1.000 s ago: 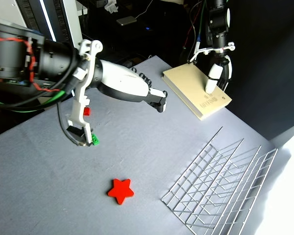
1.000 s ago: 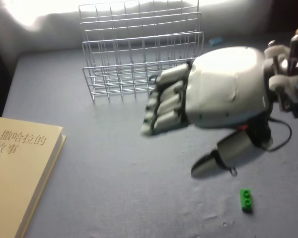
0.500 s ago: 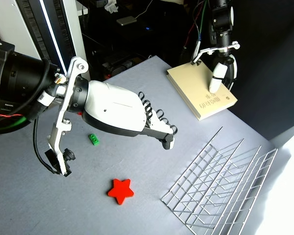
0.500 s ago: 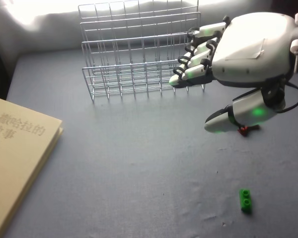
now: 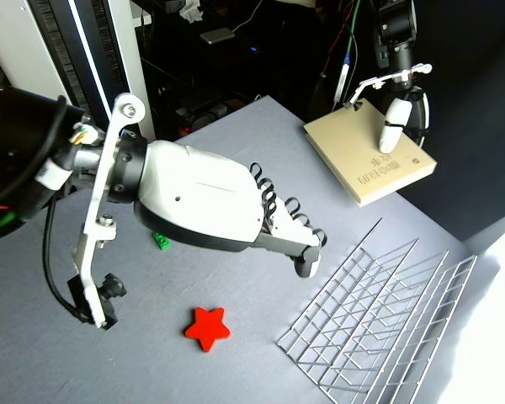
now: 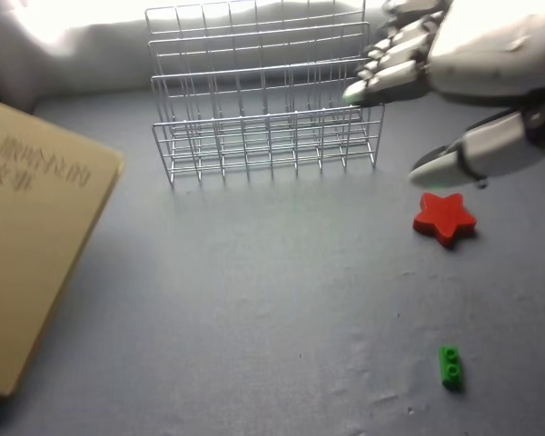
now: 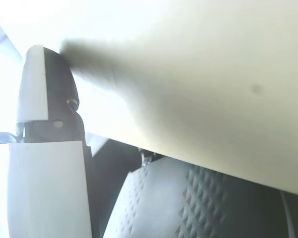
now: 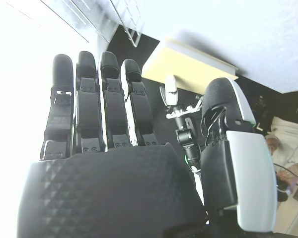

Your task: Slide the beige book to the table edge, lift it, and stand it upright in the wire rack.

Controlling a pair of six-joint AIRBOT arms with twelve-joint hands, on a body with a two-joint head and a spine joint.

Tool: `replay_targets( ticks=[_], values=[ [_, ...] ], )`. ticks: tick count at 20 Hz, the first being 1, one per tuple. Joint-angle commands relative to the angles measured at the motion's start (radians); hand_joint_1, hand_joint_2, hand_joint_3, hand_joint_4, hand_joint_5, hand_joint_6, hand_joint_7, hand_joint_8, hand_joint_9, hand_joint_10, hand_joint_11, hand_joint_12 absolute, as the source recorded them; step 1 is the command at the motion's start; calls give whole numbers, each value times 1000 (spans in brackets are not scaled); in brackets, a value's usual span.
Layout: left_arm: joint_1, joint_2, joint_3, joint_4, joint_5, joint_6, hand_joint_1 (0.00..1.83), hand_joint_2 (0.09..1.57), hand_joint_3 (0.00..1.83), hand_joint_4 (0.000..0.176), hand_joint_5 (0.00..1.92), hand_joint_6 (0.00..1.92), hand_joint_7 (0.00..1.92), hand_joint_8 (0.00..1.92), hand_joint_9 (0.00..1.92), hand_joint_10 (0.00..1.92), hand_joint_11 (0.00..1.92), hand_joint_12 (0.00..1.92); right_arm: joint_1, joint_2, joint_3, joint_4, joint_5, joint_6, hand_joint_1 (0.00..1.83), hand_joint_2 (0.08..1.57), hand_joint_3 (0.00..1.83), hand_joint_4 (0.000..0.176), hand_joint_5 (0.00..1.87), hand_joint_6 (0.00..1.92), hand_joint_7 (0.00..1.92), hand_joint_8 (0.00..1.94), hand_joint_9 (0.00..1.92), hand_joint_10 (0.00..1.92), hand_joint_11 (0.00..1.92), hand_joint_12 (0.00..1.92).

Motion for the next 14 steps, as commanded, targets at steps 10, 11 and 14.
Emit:
replay_targets(
  ticks=[10,11,14],
  values=[
    [-10,18,47,-334,-398,261,1471,1228,0,0,687,1368,583,1336,672,1404,713,1640,68,7,56,-504,100,442,261,1167,0,0,370,6,397,1,380,5,0,1020],
    [-10,16,49,-382,-408,319,1471,1228,0,0,687,1368,583,1336,672,1404,713,1640,65,7,55,-555,109,501,261,1167,0,0,370,6,397,1,380,5,0,1020],
    [-13,17,55,-441,-423,387,1470,1232,0,0,683,1393,575,1349,670,1394,693,1656,87,7,48,-675,118,624,248,1182,1,0,355,2,379,2,366,3,0,958]
  ],
)
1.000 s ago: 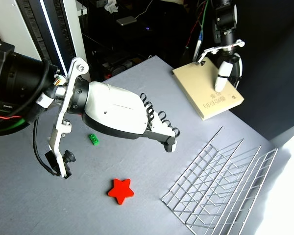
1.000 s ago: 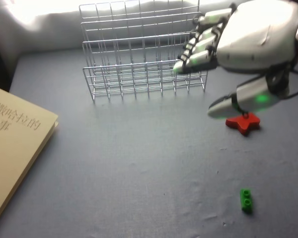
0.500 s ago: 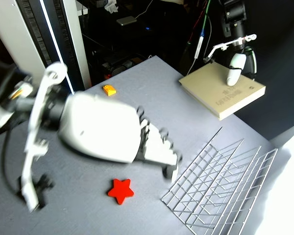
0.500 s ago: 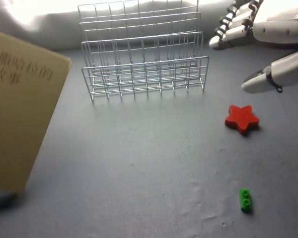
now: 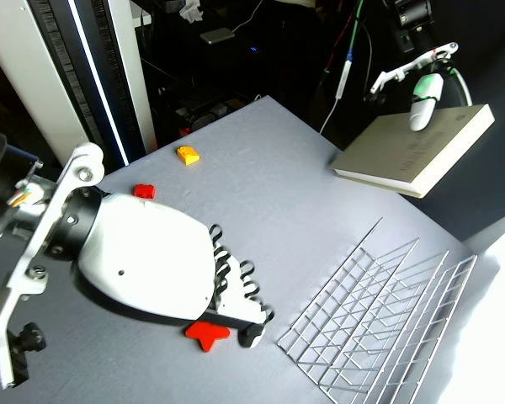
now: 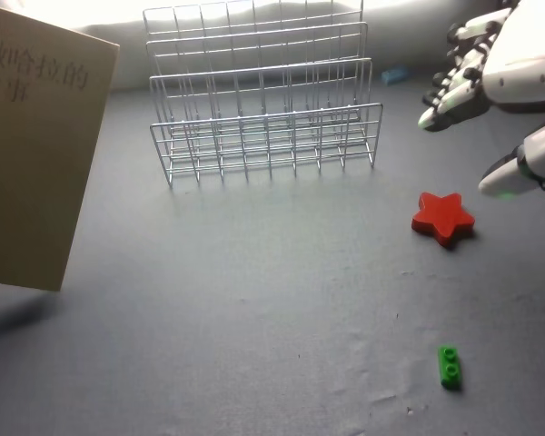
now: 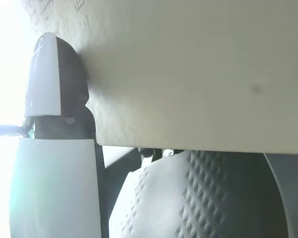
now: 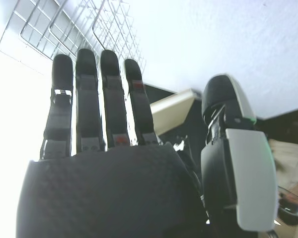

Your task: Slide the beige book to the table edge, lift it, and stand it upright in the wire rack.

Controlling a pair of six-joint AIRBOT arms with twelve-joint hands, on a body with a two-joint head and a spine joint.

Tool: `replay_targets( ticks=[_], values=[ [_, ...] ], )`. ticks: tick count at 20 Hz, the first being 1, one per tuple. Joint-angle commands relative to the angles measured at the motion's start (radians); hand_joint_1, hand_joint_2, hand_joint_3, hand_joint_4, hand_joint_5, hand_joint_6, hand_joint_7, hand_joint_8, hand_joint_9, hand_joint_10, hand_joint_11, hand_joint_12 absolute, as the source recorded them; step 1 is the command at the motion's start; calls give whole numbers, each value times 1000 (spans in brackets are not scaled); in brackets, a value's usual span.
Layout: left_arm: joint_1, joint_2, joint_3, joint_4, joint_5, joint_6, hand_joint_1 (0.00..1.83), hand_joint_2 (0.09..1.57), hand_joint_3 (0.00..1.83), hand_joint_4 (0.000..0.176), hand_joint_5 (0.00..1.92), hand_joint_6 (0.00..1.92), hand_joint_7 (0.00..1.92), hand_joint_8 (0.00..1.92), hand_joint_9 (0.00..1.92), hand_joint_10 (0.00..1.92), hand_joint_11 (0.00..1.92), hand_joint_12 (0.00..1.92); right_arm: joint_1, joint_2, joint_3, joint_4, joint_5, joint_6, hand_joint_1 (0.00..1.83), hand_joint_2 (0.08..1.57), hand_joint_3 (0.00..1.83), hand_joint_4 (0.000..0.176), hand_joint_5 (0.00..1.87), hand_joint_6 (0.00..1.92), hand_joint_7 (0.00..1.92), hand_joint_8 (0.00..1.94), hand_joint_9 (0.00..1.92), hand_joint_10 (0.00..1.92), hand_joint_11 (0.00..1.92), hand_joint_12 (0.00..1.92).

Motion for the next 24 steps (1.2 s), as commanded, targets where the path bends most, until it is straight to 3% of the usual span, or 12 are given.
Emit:
replay_targets(
  ticks=[1,2,5,9,14,17,20,24],
  values=[
    [-10,15,19,-85,-106,21,1469,1233,0,0,690,1391,561,1355,661,1405,698,1641,27,6,-7,-5,-92,-34,237,1181,1,0,367,6,390,5,372,4,0,970],
    [-10,17,23,-106,-113,43,1469,1233,0,0,690,1391,561,1355,661,1405,698,1641,33,7,-10,-7,-108,-69,237,1181,1,0,367,6,390,5,372,4,0,970],
    [-15,19,45,-233,-194,254,1470,1230,0,0,701,1380,587,1333,668,1388,680,1663,44,10,-20,-11,-228,-90,273,1162,0,0,380,6,401,4,379,6,0,997],
    [-8,17,39,-279,-378,434,1470,1230,0,0,683,1388,578,1347,670,1397,707,1638,65,14,-21,-11,-225,-94,259,1169,0,0,368,7,394,6,365,6,0,968],
    [-19,26,39,-371,-458,480,1468,1241,0,0,695,1392,571,1366,636,1433,649,1691,101,20,-24,-11,-187,-67,279,1162,0,0,379,3,402,1,384,7,0,1008],
    [-25,33,29,-375,-558,550,1469,1233,0,0,698,1377,585,1352,656,1403,680,1669,108,34,-23,-11,-183,42,269,1164,0,0,376,1,403,0,379,3,0,1008],
    [-32,56,2,-387,-579,599,1470,1233,0,0,682,1392,573,1360,661,1400,691,1656,105,36,-23,-11,-171,89,281,1157,0,0,401,10,420,6,390,6,0,1022],
    [-38,63,-34,-411,-632,572,1469,1240,0,0,683,1392,564,1367,643,1427,671,1686,97,39,-18,-12,-127,165,254,1166,1,0,376,1,389,0,370,1,0,987]
  ],
)
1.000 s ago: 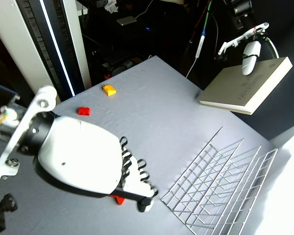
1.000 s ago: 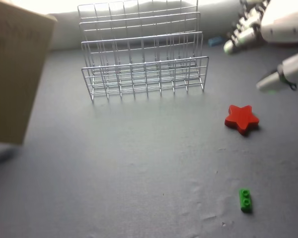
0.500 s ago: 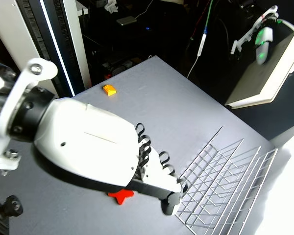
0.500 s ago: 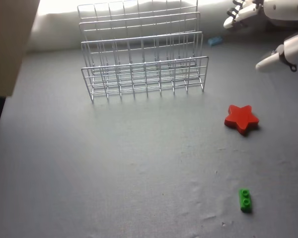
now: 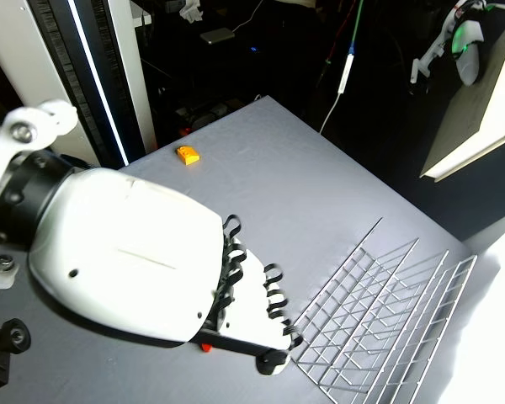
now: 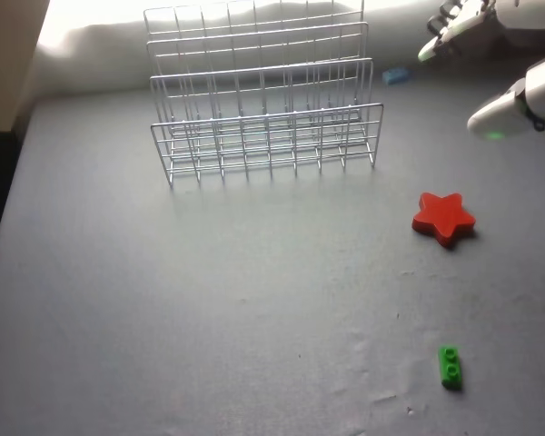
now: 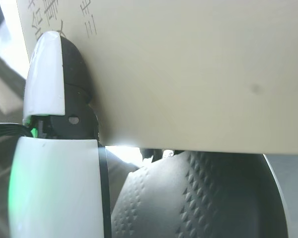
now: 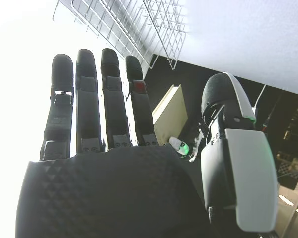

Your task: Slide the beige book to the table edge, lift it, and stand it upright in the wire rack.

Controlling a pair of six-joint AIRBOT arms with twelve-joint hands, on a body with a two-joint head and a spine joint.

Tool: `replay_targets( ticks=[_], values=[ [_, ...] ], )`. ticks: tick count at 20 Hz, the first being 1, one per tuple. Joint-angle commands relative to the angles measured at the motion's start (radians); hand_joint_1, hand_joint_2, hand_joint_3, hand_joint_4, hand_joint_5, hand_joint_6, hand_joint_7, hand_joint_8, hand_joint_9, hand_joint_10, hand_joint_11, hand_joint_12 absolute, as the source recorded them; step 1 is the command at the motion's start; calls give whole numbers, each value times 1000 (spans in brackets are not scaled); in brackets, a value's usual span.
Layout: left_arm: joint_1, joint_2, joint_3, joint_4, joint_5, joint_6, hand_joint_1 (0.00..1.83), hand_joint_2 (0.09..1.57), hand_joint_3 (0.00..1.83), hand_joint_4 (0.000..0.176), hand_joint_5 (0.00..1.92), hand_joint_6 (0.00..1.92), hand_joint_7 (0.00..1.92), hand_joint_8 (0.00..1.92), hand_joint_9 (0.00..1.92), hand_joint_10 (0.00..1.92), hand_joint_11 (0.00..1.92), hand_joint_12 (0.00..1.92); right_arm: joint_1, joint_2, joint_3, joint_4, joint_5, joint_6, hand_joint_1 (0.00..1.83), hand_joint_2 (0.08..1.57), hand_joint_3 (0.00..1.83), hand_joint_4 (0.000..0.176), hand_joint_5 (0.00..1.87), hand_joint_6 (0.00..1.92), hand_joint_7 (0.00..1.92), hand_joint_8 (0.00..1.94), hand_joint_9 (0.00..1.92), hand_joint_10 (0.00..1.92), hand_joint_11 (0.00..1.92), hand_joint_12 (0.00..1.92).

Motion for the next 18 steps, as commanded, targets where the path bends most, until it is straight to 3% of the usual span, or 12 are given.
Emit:
replay_targets(
  ticks=[1,3,15,16,18],
  values=[
    [-11,16,-1,-61,-125,-47,1468,1240,0,0,683,1397,564,1359,649,1418,665,1693,7,6,5,-42,-76,60,254,1172,3,0,357,1,374,0,353,0,0,951],
    [-16,20,-22,-66,-124,-71,1469,1234,0,0,698,1382,577,1340,660,1397,673,1679,6,3,5,-77,-75,109,280,1165,0,0,364,4,391,5,367,6,0,967],
    [-176,-56,-32,-1,-37,-58,1469,1237,0,0,663,1411,571,1362,657,1410,693,1658,-19,7,-3,-69,-67,132,289,1153,0,0,400,6,427,5,396,6,0,971],
    [-185,-53,-45,9,-44,-56,1477,1194,0,0,767,1284,662,1282,761,1304,772,1607,-19,7,-3,-69,-66,132,262,1160,1,0,396,3,417,1,389,2,0,963],
    [-197,-53,-55,25,-51,-50,1481,1171,0,0,817,1218,698,1242,795,1267,795,1569,-19,7,-3,-69,-67,140,278,1160,0,0,399,3,416,1,385,0,0,941]
  ],
)
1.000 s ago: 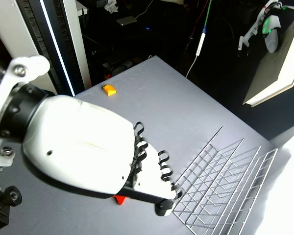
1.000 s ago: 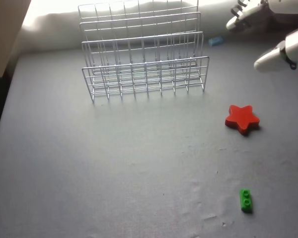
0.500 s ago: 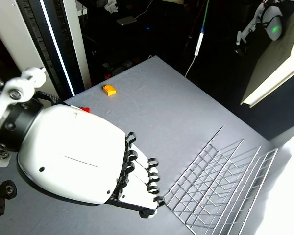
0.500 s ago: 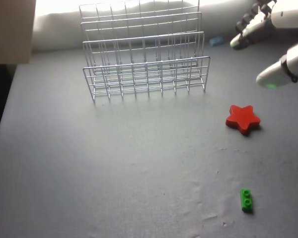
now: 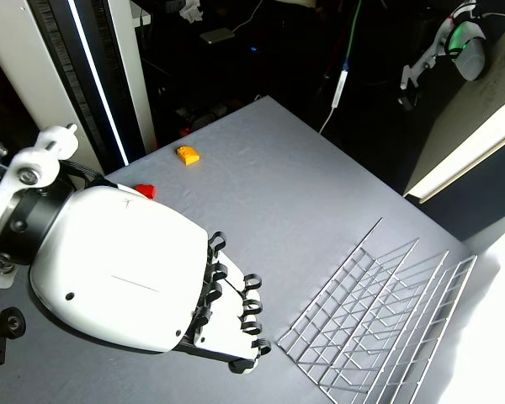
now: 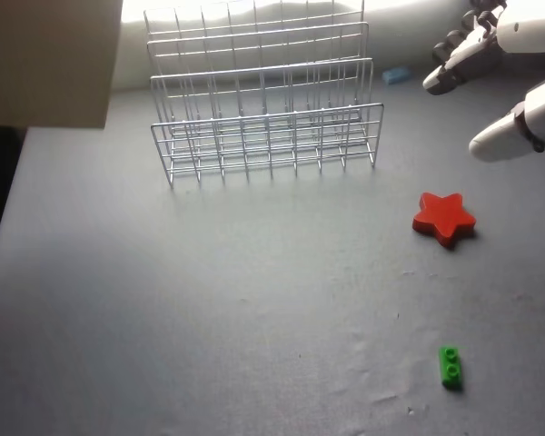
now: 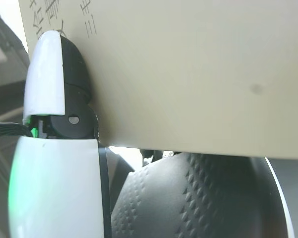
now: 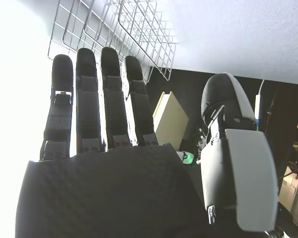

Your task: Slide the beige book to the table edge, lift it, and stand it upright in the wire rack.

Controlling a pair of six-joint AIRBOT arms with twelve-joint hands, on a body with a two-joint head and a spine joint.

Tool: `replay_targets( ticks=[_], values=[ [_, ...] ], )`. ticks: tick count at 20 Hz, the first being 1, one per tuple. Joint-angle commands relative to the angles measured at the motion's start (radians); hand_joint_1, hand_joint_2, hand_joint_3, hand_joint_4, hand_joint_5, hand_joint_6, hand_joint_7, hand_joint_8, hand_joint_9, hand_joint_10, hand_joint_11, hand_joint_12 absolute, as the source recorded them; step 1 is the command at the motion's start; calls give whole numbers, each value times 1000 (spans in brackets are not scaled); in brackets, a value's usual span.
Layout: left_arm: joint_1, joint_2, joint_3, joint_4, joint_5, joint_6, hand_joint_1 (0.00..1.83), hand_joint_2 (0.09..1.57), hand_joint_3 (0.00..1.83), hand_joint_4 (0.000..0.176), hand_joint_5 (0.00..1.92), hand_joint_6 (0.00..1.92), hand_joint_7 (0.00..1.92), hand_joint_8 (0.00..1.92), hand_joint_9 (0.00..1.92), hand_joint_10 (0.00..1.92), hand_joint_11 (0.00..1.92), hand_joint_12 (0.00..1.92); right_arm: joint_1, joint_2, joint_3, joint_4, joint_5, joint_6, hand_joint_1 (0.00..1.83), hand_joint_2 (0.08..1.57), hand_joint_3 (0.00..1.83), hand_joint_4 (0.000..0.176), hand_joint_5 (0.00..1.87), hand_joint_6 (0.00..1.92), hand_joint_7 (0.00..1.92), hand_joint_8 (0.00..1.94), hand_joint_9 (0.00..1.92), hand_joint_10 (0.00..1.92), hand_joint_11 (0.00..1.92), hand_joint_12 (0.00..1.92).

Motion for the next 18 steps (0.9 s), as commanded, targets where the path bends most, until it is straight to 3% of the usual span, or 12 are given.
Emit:
replay_targets(
  ticks=[1,2,3,5,7,11,12,14,18],
  values=[
    [-15,10,3,-39,-131,-14,1473,1213,4,0,725,1332,618,1318,700,1364,711,1629,9,7,-2,-2,-97,5,256,1164,2,0,395,1,413,0,380,0,0,936],
    [-20,8,-2,-35,-133,-10,1471,1225,0,0,699,1370,605,1330,682,1380,685,1651,5,7,-2,-2,-89,10,254,1168,4,0,396,1,409,0,375,0,0,933],
    [-22,7,-7,-35,-140,-5,1478,1186,0,0,787,1255,696,1247,770,1291,768,1606,5,5,-2,-2,-84,14,263,1162,1,0,410,5,429,5,391,5,0,965],
    [-22,1,-10,-34,-144,6,1481,1170,0,0,814,1220,715,1223,797,1264,799,1579,7,7,-3,-1,-89,12,277,1160,0,0,407,2,426,3,389,4,0,972],
    [-36,-13,-5,-34,-155,29,1481,1169,0,0,819,1213,708,1230,798,1257,806,1568,13,9,-2,-1,-101,9,297,1159,0,0,399,2,402,3,356,3,0,879],
    [-46,-34,2,-34,-179,95,1468,1235,1,0,700,1377,582,1351,657,1404,652,1696,21,12,-2,-1,-96,21,264,1168,2,0,400,4,413,4,374,7,0,931],
    [-49,-39,6,-35,-181,105,1475,1199,0,0,790,1273,657,1292,731,1326,733,1644,22,13,-1,-1,-97,18,277,1164,0,0,403,5,415,4,380,8,0,936],
    [-59,-49,11,-35,-187,117,1469,1234,1,0,683,1392,591,1359,655,1404,675,1676,22,14,1,-1,-111,8,256,1166,0,0,401,2,422,4,394,10,0,966],
    [-73,-62,6,-35,-194,124,1470,1231,0,0,699,1375,590,1350,656,1400,680,1660,23,22,5,-2,-120,-1,305,1154,0,0,396,6,423,6,388,7,0,970]
  ],
)
